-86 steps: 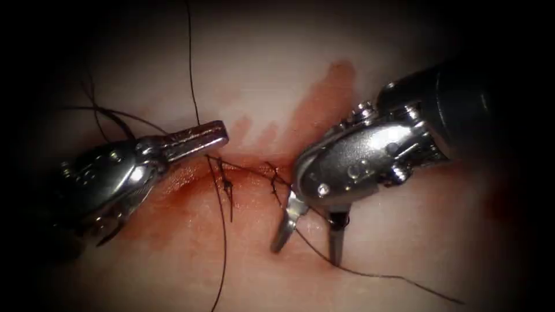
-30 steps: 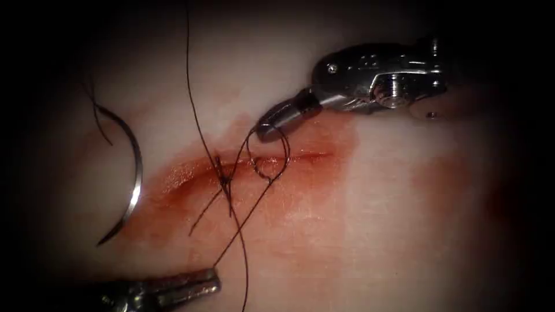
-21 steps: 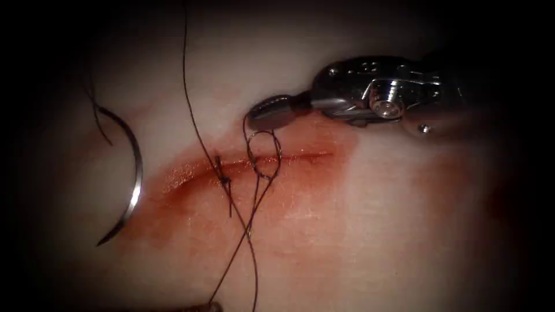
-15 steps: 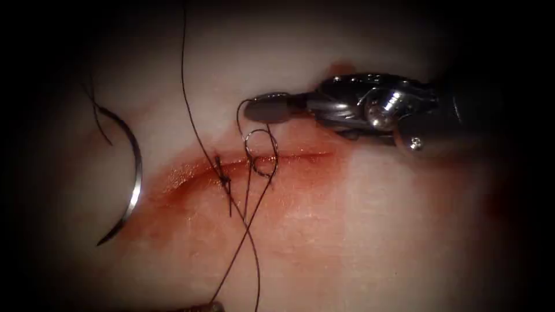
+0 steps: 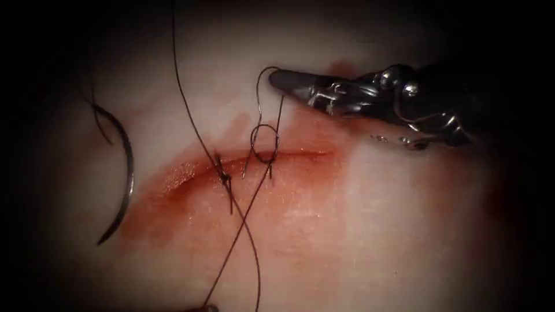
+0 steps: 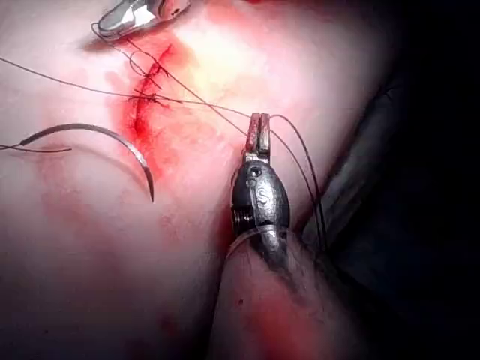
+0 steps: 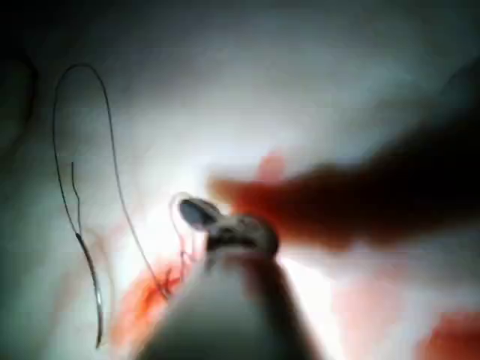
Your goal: Wound Closure
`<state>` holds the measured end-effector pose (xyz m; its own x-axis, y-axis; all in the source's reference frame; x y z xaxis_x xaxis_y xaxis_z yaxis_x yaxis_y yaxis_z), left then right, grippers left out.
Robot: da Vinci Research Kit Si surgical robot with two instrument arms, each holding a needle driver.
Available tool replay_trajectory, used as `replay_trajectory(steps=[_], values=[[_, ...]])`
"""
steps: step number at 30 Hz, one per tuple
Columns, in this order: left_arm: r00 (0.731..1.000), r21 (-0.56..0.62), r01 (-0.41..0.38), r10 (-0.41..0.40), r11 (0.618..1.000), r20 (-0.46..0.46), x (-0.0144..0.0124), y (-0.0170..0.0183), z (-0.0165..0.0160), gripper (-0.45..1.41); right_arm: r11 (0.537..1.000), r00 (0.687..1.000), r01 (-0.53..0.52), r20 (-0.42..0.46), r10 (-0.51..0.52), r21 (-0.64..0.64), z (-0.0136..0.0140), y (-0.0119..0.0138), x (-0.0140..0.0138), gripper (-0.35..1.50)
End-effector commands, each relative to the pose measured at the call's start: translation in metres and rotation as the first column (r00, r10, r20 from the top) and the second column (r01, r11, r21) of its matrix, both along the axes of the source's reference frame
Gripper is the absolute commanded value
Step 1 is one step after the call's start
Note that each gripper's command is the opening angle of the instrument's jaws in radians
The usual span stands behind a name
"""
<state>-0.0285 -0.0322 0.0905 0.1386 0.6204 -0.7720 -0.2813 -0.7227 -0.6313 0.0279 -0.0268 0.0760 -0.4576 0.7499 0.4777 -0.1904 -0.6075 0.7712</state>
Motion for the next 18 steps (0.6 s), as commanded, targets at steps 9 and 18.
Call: replay_trajectory(steps=[9,18], values=[[1.000,0.004,-0.003,0.003,1.000,0.003,-0.0005,-0.0010,0.0003,-0.45,0.990,0.991,-0.085,-0.098,0.096,0.108,0.0008,-0.0001,0.0009,-0.35],[1.000,0.007,-0.001,0.001,1.000,0.003,-0.0008,-0.0008,0.0001,-0.45,0.794,0.952,0.305,0.186,-0.242,-0.527,0.0004,0.0001,0.0040,0.32]])
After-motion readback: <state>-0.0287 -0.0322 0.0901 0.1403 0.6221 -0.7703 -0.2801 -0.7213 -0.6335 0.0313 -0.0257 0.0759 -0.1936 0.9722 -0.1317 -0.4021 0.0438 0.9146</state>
